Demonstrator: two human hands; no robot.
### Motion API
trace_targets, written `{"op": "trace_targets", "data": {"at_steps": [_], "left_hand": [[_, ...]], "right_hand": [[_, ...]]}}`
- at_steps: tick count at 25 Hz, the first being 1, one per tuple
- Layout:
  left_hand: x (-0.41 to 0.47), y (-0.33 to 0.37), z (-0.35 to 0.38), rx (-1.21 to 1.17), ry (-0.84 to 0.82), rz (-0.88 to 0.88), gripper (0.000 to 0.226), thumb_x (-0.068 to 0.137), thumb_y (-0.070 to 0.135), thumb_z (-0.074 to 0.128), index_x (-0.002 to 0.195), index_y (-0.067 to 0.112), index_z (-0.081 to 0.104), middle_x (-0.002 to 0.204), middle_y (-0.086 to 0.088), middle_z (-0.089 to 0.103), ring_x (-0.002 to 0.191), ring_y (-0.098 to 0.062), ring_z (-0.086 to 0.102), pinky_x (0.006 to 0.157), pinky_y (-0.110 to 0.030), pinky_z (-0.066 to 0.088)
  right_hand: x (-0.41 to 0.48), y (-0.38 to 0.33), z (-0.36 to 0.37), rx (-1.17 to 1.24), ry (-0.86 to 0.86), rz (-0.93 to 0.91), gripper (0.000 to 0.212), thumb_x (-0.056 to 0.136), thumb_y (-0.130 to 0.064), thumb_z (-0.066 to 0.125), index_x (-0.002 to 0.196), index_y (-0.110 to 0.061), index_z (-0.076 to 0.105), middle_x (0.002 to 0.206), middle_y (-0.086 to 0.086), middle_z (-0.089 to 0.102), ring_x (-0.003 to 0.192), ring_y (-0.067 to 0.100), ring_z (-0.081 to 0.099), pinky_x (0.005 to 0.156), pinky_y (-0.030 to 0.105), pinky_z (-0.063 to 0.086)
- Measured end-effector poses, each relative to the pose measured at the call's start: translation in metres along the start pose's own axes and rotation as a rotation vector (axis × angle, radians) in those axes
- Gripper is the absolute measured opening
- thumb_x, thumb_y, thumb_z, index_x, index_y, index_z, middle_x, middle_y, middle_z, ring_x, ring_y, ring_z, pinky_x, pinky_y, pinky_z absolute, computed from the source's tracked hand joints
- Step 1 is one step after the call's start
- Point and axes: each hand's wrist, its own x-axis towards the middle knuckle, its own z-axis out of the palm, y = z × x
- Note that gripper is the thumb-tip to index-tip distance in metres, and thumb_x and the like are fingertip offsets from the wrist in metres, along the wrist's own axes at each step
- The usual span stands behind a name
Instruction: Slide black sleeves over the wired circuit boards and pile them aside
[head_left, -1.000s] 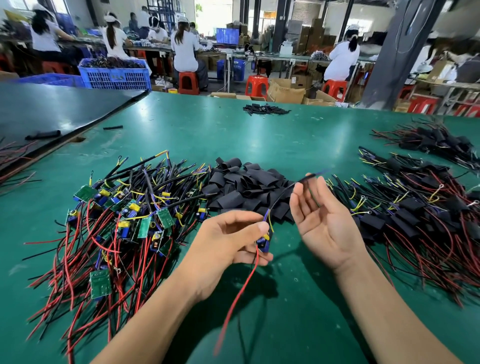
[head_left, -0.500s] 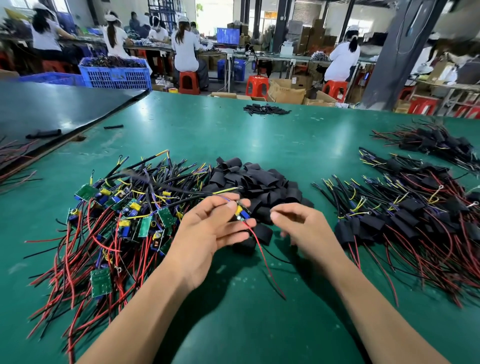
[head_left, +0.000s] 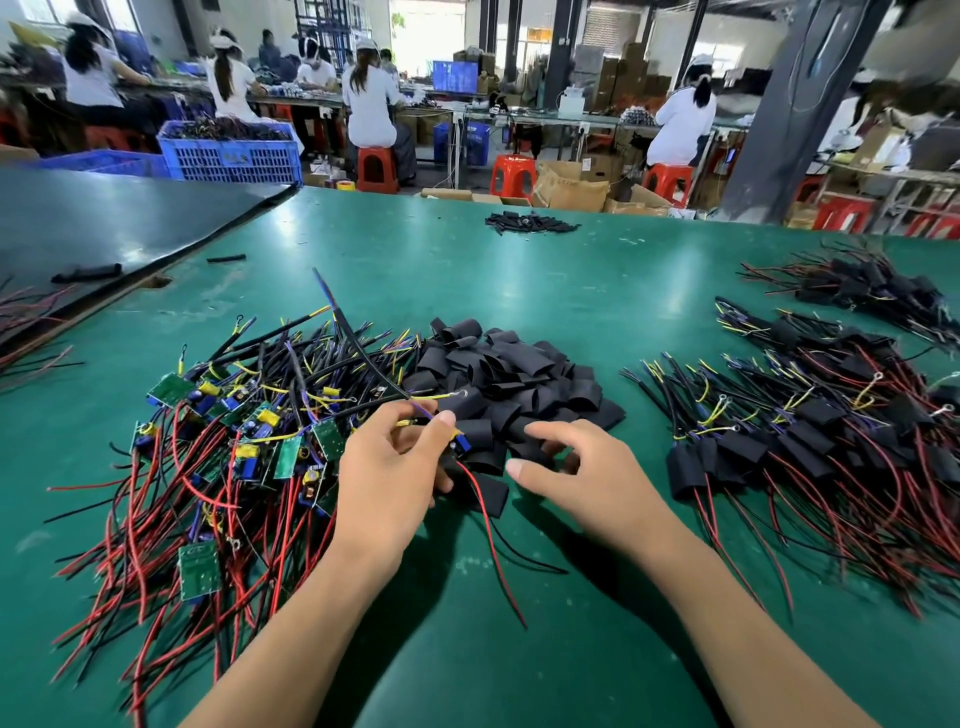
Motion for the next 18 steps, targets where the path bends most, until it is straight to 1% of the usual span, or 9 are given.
{"op": "trace_targets", "data": {"at_steps": [2,4,6,8,11,14,16,18], "left_hand": [[-0.002,0.001,0.001,-0.063,-0.03,-0.039,0.013,0.095,0.016,0.065,0.101,0.005,0.062,0.062,0.0,0.063,0.042,-0.022,0.055,0.038,-0.023,0.04],[-0.004,0.002,0.003,-0.133,-0.093,-0.109,0.018,0.094,0.016,0.067,0.1,0.001,0.061,0.063,-0.001,0.064,0.044,-0.025,0.058,0.041,-0.027,0.046],[-0.006,0.003,0.005,-0.165,-0.162,-0.171,0.02,0.092,0.018,0.069,0.098,0.0,0.063,0.064,-0.001,0.063,0.047,-0.026,0.061,0.044,-0.028,0.05],[-0.007,0.004,0.006,-0.204,-0.228,-0.214,0.02,0.089,0.02,0.072,0.095,0.002,0.067,0.068,-0.003,0.063,0.049,-0.025,0.063,0.047,-0.027,0.052],[-0.009,0.007,0.006,-0.238,-0.329,-0.259,0.024,0.079,0.026,0.075,0.091,0.005,0.071,0.073,-0.012,0.065,0.052,-0.024,0.065,0.05,-0.027,0.055],[-0.008,0.009,0.002,-0.258,-0.419,-0.327,0.031,0.072,0.029,0.077,0.091,0.004,0.072,0.074,-0.012,0.067,0.055,-0.023,0.067,0.054,-0.028,0.057],[-0.007,0.01,0.0,-0.254,-0.486,-0.377,0.035,0.073,0.029,0.077,0.093,0.001,0.073,0.076,-0.014,0.066,0.056,-0.024,0.068,0.055,-0.028,0.058],[-0.007,0.011,0.0,-0.269,-0.53,-0.425,0.036,0.075,0.029,0.076,0.096,0.0,0.073,0.078,-0.017,0.064,0.056,-0.024,0.069,0.055,-0.028,0.059]], "right_hand": [[0.001,-0.001,-0.001,0.141,0.031,0.03,0.029,0.078,-0.051,0.077,0.103,-0.038,0.071,0.103,-0.015,0.063,0.088,-0.009,0.057,0.074,0.005,0.039],[0.002,-0.002,-0.002,0.244,0.061,0.048,0.024,0.078,-0.052,0.077,0.091,-0.033,0.073,0.1,-0.013,0.068,0.085,-0.005,0.061,0.075,0.01,0.04],[0.002,-0.003,-0.002,0.307,0.077,0.049,0.025,0.077,-0.049,0.08,0.087,-0.027,0.073,0.096,-0.009,0.069,0.081,-0.001,0.062,0.075,0.014,0.042],[0.001,-0.006,0.0,0.346,0.08,0.019,0.025,0.074,-0.046,0.084,0.084,-0.026,0.072,0.092,-0.008,0.067,0.078,0.001,0.061,0.073,0.013,0.043],[-0.004,-0.012,0.004,0.345,0.067,-0.067,0.033,0.063,-0.053,0.084,0.078,-0.028,0.069,0.086,-0.01,0.062,0.075,0.001,0.059,0.068,0.01,0.041],[-0.007,-0.017,0.004,0.373,0.038,-0.111,0.036,0.058,-0.055,0.082,0.072,-0.027,0.065,0.076,-0.014,0.057,0.067,0.001,0.052,0.063,0.011,0.039],[-0.008,-0.019,0.0,0.449,-0.037,-0.109,0.033,0.059,-0.048,0.085,0.073,-0.025,0.065,0.072,-0.016,0.06,0.064,0.001,0.051,0.062,0.012,0.039],[-0.009,-0.021,-0.003,0.574,-0.131,-0.108,0.026,0.066,-0.034,0.087,0.077,-0.022,0.067,0.07,-0.011,0.068,0.063,0.001,0.057,0.063,0.012,0.043]]}}
